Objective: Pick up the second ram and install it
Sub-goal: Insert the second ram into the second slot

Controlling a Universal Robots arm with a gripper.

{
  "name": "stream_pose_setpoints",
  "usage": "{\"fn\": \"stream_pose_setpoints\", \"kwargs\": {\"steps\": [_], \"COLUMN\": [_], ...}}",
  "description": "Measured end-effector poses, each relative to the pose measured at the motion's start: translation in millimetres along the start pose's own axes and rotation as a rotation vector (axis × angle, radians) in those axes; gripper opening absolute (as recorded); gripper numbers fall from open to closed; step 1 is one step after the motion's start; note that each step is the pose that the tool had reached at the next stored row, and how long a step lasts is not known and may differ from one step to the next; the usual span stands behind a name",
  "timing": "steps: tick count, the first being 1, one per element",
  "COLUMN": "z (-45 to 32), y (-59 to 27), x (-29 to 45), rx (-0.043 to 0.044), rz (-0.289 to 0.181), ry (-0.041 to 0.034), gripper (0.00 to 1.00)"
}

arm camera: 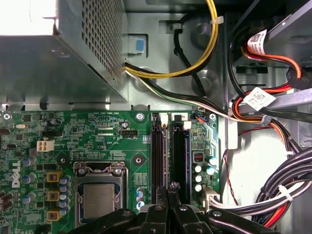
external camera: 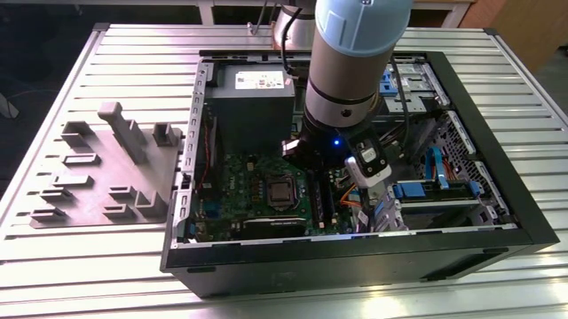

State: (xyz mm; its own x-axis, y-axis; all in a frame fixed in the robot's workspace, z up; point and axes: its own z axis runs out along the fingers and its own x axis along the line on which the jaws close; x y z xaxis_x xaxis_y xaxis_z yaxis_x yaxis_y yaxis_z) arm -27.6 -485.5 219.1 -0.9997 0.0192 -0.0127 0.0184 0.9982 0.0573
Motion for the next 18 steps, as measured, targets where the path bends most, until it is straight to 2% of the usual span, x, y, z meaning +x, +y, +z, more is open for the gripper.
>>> {"fn": "stream_pose_setpoints", "kwargs": {"steps": [18], "z": [6.3], "y": [-0.4], "x": [0.1], "rx": [0.0001], "rz": [0.0], "ry": [-0.0002], "gripper": [0.12]}}
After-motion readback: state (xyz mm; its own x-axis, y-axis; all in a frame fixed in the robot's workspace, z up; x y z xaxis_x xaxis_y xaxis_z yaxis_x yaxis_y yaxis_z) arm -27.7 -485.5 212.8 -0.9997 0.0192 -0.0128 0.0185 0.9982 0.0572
